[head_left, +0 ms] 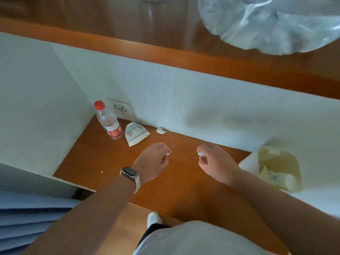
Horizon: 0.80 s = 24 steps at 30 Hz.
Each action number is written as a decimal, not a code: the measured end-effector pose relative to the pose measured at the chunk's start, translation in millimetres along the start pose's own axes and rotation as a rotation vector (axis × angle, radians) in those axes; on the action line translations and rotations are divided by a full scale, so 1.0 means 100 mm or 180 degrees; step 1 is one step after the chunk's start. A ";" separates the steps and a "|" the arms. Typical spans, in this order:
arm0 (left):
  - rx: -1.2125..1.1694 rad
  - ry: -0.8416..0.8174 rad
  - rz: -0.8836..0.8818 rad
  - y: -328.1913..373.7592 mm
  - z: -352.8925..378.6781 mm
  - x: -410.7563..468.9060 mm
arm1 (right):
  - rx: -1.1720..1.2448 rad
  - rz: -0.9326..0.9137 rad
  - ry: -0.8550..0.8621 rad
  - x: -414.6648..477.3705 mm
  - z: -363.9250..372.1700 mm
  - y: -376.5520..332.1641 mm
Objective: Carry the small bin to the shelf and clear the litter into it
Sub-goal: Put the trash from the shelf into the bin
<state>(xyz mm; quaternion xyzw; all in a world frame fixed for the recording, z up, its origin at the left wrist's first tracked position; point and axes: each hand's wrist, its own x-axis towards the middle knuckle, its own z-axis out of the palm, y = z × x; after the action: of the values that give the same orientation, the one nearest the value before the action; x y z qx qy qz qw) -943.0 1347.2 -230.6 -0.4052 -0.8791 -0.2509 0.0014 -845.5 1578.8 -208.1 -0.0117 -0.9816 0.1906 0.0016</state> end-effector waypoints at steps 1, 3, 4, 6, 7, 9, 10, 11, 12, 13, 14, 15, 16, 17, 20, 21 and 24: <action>-0.0017 0.0010 0.0097 0.16 0.02 0.09 | -0.0001 -0.0006 0.0070 -0.09 -0.10 0.09; -0.0074 0.0009 0.0293 0.49 0.08 0.26 | -0.0005 0.0082 0.0237 -0.27 -0.28 0.29; -0.0115 -0.0011 0.0404 0.65 0.12 0.35 | 0.0024 0.0174 0.0352 -0.37 -0.37 0.39; -0.0137 -0.0067 0.0694 0.98 0.22 0.51 | 0.0103 0.0340 0.0641 -0.56 -0.52 0.61; -0.0116 -0.0106 0.0863 1.14 0.28 0.58 | 0.0130 0.0405 0.0742 -0.66 -0.58 0.71; -0.0070 -0.0227 0.1178 1.47 0.40 0.71 | 0.0095 0.0507 0.0797 -0.86 -0.72 0.91; -0.0064 -0.0280 0.1296 1.63 0.47 0.77 | 0.0073 0.0571 0.0787 -0.96 -0.77 1.01; -0.0081 -0.0325 0.1389 1.78 0.54 0.82 | 0.0081 0.0644 0.0799 -1.06 -0.83 1.11; -0.0105 -0.0371 0.1456 1.92 0.60 0.87 | 0.0086 0.0732 0.0806 -1.15 -0.87 1.20; -0.0113 -0.0417 0.1502 2.05 0.66 0.92 | 0.0065 0.0781 0.0826 -1.24 -0.91 1.28; -0.0103 -0.0457 0.1529 2.16 0.73 0.97 | 0.0022 0.0793 0.0840 -1.32 -0.95 1.35; -0.0084 -0.0488 0.1543 2.25 0.78 1.02 | -0.0017 0.0788 0.0839 -1.39 -0.98 1.42; -0.0055 -0.0516 0.1558 2.35 0.84 1.06 | -0.0040 0.0795 0.0820 -1.45 -1.01 1.48; -0.0020 -0.0530 0.1589 2.43 0.89 1.09 | -0.0052 0.0809 0.0792 -1.51 -1.03 1.54; 0.0087 -0.0556 0.1634 2.60 1.04 1.16 | -0.0013 0.0797 0.0798 -1.60 -1.06 1.69; 0.0128 -0.0561 0.1600 2.64 1.10 1.17 | -0.0016 0.0797 0.0796 -1.62 -1.05 1.74; 0.0196 -0.0597 0.1385 2.68 1.18 1.17 | -0.0003 0.0752 0.0635 -1.60 -1.03 1.88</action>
<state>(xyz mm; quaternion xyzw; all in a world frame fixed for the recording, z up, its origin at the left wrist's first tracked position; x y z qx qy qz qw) -806.3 1628.9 -192.0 -0.6064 -0.7746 -0.1790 -0.0139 -680.7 1788.1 -182.6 -0.1459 -0.9684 0.1869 0.0767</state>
